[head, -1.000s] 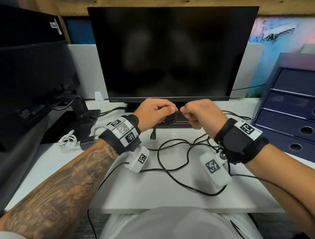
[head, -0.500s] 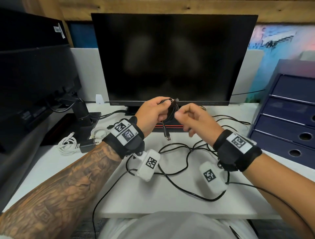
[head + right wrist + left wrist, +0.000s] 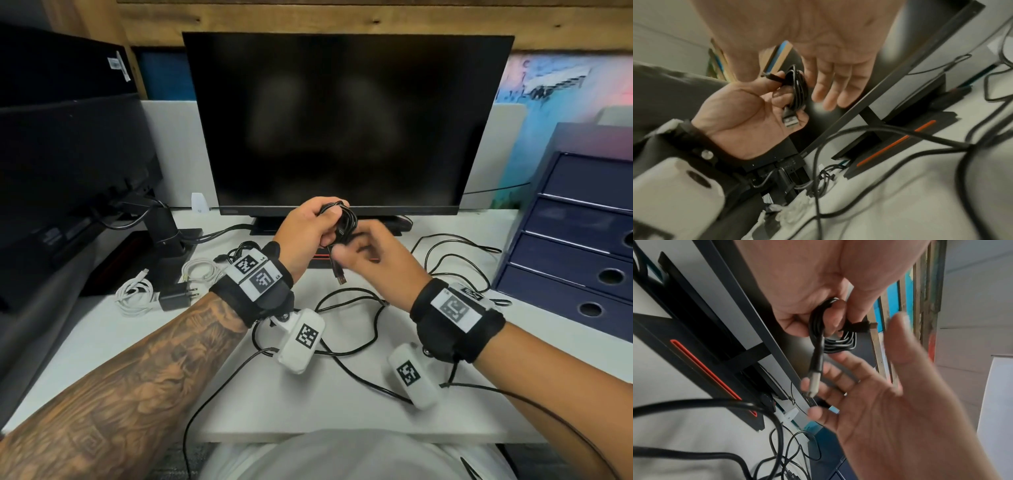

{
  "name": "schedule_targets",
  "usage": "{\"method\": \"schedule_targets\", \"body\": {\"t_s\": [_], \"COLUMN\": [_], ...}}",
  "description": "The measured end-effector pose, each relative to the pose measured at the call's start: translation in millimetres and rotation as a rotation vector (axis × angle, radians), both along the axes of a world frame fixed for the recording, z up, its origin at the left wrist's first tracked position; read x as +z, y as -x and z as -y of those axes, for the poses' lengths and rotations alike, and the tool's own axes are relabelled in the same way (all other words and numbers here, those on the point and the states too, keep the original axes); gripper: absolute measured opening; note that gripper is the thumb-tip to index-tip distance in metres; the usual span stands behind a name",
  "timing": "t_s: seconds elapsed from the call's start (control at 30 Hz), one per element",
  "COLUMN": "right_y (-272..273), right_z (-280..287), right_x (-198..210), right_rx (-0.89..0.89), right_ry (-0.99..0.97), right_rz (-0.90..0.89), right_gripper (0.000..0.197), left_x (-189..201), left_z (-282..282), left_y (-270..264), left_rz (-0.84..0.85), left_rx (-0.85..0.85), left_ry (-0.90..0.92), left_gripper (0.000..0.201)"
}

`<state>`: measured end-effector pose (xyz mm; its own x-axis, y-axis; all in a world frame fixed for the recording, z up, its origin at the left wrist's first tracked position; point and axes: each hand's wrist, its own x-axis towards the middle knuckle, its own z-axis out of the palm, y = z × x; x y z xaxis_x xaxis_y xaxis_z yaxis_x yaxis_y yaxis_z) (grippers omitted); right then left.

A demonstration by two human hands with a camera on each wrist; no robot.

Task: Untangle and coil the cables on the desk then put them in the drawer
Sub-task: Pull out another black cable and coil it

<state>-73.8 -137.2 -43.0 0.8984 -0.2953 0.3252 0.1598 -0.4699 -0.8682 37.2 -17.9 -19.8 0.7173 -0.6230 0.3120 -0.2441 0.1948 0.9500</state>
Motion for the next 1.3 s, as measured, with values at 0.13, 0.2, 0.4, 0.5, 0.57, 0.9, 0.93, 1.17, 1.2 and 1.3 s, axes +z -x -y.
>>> {"method": "schedule_targets", "body": {"t_s": [0.13,0.2,0.4,0.5,0.57,0.9,0.93,1.17,1.2,1.3], "right_y": [-3.7,-4.4,-5.8,-6.8,-5.4,10.2,11.2,1.9,1.4,3.6], "right_z": [1.7,6.5,11.0,12.7,12.0,12.2,12.8,7.0,5.8,3.4], "right_x": [12.2,12.5,13.1,15.8,20.2,36.9,38.6,34.2,32.6,37.0], "right_rx": [-0.079,-0.053,0.003,-0.023,0.012,0.158,0.149,-0.011,-0.041,-0.057], "right_ry": [-0.198,-0.267,-0.225,-0.115,-0.081,-0.077,-0.072,0.115,0.173,0.284], "right_rz": [0.052,-0.014,0.016,0.001,-0.048,-0.221,-0.218,-0.127,-0.109,-0.057], "right_gripper": [0.04,0.032,0.014,0.007,0.012,0.015,0.018,0.026,0.027,0.024], "left_x": [-1.0,-0.4,-4.9,-5.5,-2.8,12.6,12.9,3.1,1.1,0.8], "left_z": [-1.1,-1.6,0.4,2.2,1.5,-9.2,-10.0,-8.1,-7.2,-8.5], "left_y": [4.2,5.8,7.9,9.3,9.7,3.6,2.5,-10.3,-10.9,-12.7], "left_rz": [0.031,0.014,0.002,0.054,0.093,0.213,0.222,0.293,0.292,0.266], "left_rx": [-0.044,-0.095,-0.187,-0.147,-0.141,-0.225,-0.219,0.025,0.042,0.025], "left_ry": [-0.009,-0.006,-0.024,-0.015,-0.017,-0.101,-0.11,-0.117,-0.108,-0.093], "left_gripper": [0.023,0.024,0.027,0.025,0.023,0.021,0.02,0.018,0.018,0.022]}}
